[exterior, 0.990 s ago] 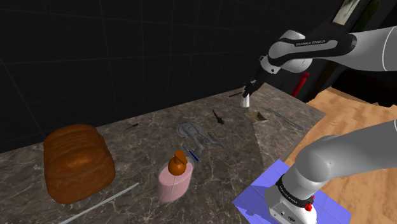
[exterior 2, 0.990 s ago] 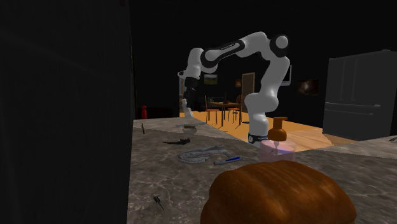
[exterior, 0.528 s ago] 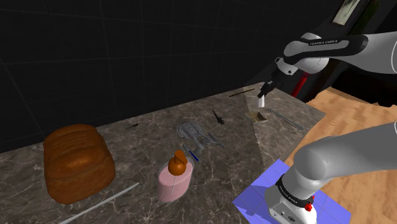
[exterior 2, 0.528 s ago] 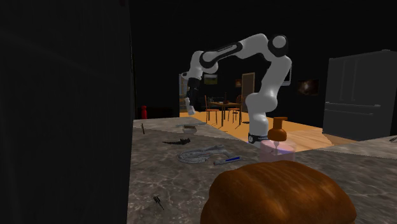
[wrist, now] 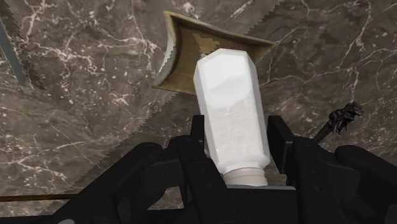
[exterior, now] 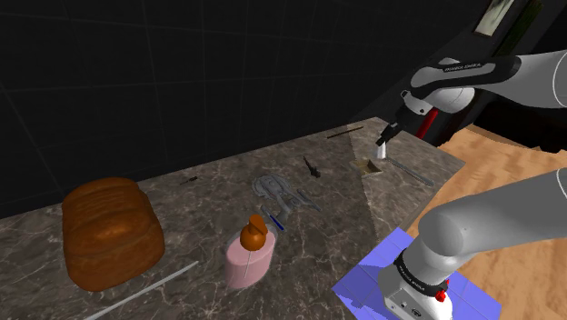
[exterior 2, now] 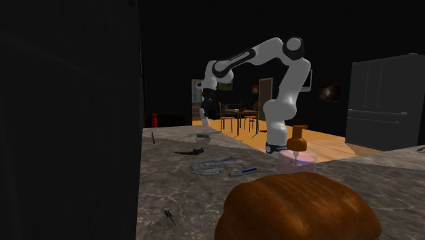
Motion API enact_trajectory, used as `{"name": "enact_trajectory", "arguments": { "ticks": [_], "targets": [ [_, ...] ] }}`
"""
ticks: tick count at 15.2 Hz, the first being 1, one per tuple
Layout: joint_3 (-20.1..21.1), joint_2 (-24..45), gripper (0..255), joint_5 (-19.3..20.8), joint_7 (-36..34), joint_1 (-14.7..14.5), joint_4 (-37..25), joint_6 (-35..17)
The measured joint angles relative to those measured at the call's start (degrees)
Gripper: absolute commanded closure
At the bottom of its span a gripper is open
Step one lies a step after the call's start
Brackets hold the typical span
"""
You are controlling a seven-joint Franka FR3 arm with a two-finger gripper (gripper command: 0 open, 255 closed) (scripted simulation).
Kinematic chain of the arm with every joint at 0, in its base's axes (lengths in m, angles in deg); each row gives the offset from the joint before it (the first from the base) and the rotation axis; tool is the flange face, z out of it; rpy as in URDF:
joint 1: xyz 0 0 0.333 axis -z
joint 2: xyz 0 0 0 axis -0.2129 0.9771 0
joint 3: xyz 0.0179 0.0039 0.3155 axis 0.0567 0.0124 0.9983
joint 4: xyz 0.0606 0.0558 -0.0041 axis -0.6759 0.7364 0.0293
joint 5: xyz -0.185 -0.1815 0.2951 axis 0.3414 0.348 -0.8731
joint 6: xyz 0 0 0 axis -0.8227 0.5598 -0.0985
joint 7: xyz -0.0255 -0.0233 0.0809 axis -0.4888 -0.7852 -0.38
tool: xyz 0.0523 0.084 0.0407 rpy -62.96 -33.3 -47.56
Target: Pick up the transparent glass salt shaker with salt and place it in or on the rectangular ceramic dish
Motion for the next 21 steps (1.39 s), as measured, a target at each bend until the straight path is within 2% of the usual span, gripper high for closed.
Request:
{"name": "enact_trajectory", "arguments": {
  "ticks": [10, 17, 18, 21],
  "targets": [
    [-2.1, 4.0, 255, -1.8, 3.0, -1.1, 4.7, -8.3],
    [-2.3, 4.4, 255, -2.0, 3.4, -1.3, 5.3, -9.3],
    [-2.4, 4.4, 0, -2.0, 3.4, -1.3, 5.3, -9.3],
    [-2.4, 4.4, 0, -2.0, 3.4, -1.3, 5.3, -9.3]
  ]
}}
